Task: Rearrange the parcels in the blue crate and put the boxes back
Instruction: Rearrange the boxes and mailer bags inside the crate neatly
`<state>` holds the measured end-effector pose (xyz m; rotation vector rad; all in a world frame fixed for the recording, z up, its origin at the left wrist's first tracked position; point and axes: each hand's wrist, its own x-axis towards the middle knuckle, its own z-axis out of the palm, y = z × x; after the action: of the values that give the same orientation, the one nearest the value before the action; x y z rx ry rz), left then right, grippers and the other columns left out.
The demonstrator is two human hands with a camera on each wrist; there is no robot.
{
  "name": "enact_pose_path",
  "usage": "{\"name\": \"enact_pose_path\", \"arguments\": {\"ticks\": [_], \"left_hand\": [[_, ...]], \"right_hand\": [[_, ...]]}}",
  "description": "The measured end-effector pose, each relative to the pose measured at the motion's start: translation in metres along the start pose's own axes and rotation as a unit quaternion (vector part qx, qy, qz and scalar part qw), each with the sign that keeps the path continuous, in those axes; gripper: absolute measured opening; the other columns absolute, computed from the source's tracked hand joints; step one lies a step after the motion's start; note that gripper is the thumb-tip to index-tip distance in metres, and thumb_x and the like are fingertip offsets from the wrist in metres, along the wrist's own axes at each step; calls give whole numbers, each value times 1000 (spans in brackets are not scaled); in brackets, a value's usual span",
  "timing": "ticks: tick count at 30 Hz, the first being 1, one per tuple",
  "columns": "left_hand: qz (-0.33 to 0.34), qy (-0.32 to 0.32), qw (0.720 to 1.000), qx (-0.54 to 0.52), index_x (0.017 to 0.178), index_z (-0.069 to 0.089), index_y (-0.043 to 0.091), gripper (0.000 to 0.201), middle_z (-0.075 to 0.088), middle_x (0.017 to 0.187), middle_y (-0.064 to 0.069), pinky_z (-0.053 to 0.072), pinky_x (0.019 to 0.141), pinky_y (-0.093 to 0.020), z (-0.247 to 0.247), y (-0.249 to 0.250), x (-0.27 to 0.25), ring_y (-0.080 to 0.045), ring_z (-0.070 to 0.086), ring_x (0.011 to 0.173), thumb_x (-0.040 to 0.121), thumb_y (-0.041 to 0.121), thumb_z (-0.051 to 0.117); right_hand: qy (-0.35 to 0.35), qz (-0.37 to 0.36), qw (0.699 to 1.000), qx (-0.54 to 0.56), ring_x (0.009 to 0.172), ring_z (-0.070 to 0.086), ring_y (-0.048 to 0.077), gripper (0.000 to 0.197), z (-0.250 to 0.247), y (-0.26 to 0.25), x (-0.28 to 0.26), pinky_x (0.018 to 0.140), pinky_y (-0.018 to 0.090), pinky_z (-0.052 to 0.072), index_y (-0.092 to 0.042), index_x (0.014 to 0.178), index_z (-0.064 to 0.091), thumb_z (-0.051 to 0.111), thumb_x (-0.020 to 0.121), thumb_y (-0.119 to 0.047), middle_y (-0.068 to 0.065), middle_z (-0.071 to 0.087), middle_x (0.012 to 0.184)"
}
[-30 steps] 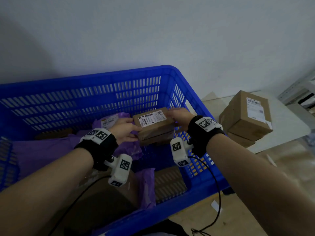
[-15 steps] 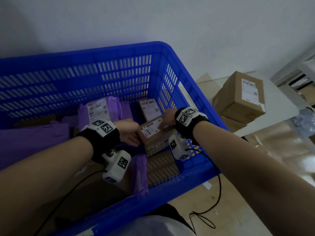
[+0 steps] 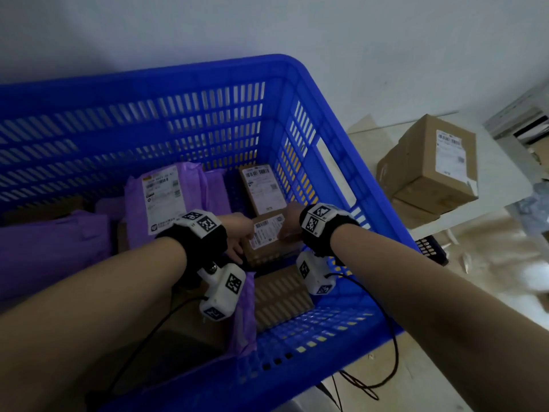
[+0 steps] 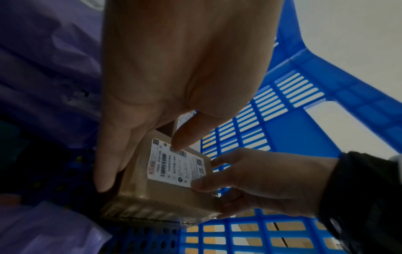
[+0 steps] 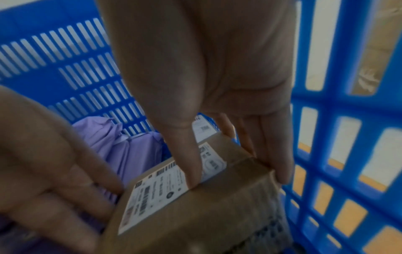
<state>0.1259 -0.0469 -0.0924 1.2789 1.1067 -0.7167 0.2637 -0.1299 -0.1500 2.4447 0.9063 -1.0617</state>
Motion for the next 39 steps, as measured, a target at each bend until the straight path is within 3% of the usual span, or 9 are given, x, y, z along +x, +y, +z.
{"name": "enact_pose_path", "arguments": {"ticks": [4, 13, 18, 21, 23, 30, 32, 36, 39], "left_hand": [[11, 20, 1000, 11, 141, 32, -2, 46, 32, 146, -28, 45, 97, -55, -3, 7, 3, -43, 35, 133, 96, 1, 38], [140, 43, 988, -40, 134, 47, -1, 37, 53, 132, -26, 50, 92, -41, -51, 24, -41, -38, 54, 119, 98, 7, 44], [209, 114, 964, -118, 120, 54, 2, 26, 58, 115, -18, 51, 69, -30, -121, 7, -76, -25, 63, 87, 96, 10, 50], [193, 189, 955, -122, 113, 56, 2, 21, 58, 103, -15, 49, 68, -30, -154, -17, -75, -20, 57, 76, 94, 9, 52], [159, 221, 957, -103, 102, 56, 6, 11, 54, 92, -14, 47, 64, -30, -162, -32, -73, -19, 53, 70, 92, 8, 51], [39, 201, 977, -64, 78, 50, 1, 8, 49, 67, -16, 43, 68, -38, -173, -74, -51, -27, 49, 65, 86, 0, 48], [37, 179, 979, -91, 69, 46, 4, 23, 50, 52, -10, 42, 65, -36, -166, -77, -55, -25, 44, 58, 91, -3, 44], [45, 176, 975, -132, 86, 51, 8, 13, 57, 81, -9, 42, 94, -44, -164, -77, -54, -25, 55, 80, 95, 0, 46], [57, 173, 973, -140, 83, 53, 10, 17, 59, 84, -9, 44, 87, -41, -167, -71, -53, -22, 56, 75, 94, -3, 47]], "right_hand": [[-33, -20, 994, 102, 115, 56, 36, 53, -13, -6, -30, 98, 44, 48, -2, 125, 55, 72, 78, -20, 19, 57, 126], [11, -10, 995, 100, 101, 60, 29, 63, -42, -26, -45, 64, 30, 47, 4, 134, 37, 60, 90, -35, 16, 58, 117], [100, -115, 941, 302, 120, 52, 27, 69, -72, -60, -52, 93, 31, 45, -3, 140, 39, 68, 84, -32, 14, 51, 134], [129, -182, 893, 391, 77, 56, 13, 49, -73, -95, -54, 62, 13, 44, -4, 124, 58, 72, 81, -24, 2, 58, 92], [110, -209, 886, 399, 76, 52, 11, 48, -68, -115, -57, 57, 11, 40, -2, 125, 56, 71, 83, -20, 1, 54, 95], [42, -159, 930, 329, 118, 55, 31, 62, -47, -147, -62, 101, 42, 46, 1, 130, 47, 73, 81, -26, 15, 55, 131], [46, -144, 933, 326, 122, 51, 31, 66, -44, -147, -62, 103, 40, 44, 2, 132, 44, 74, 80, -24, 16, 51, 135], [48, -118, 911, 393, 123, 52, 27, 63, -41, -144, -59, 103, 34, 43, 1, 132, 49, 76, 77, -16, 13, 52, 136], [46, -118, 891, 437, 99, 60, 20, 43, -42, -145, -58, 91, 30, 50, 2, 113, 63, 77, 76, -15, 12, 64, 117]]}}
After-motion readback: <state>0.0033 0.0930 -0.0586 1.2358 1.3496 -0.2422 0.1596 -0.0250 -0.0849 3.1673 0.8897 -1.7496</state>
